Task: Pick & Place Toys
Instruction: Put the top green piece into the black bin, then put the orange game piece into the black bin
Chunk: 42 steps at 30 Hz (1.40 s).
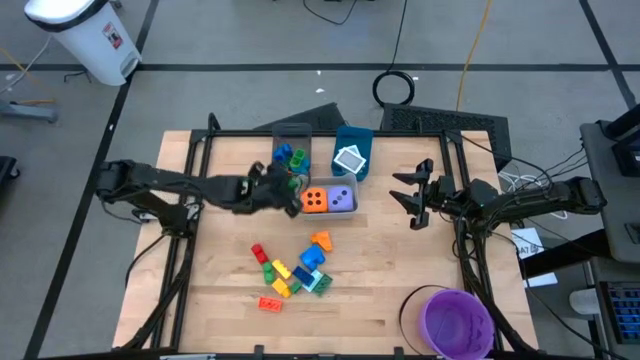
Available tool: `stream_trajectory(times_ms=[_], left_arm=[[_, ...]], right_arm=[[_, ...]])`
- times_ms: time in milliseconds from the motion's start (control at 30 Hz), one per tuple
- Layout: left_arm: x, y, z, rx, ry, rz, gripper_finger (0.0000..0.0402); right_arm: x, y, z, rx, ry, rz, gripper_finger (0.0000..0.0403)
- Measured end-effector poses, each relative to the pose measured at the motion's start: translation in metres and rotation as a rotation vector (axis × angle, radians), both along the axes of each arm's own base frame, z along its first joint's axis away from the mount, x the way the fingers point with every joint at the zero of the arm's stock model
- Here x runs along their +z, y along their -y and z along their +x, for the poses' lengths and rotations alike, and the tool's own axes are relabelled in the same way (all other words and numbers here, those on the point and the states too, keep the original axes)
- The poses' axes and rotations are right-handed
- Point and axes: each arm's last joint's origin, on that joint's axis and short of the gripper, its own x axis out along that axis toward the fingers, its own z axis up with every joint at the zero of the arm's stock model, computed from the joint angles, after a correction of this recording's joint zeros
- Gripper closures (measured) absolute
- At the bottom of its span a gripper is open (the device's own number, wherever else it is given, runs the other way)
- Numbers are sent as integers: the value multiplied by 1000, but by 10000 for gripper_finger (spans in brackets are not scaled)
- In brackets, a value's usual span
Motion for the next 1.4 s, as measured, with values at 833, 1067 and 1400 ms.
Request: stream_trajectory(times_ms=[833, 1067, 1400], left_arm=[[-47, -159, 3, 146, 13, -86, 101], [-24, -141, -4, 30, 116, -247, 43], [-11, -44, -22, -261, 174, -70, 30]], right_arm=[[-1, 0, 2, -6, -12, -7, 206], [0, 0, 1, -23, -5, -45, 206], [-1, 3, 1, -121, -31, -69, 206]])
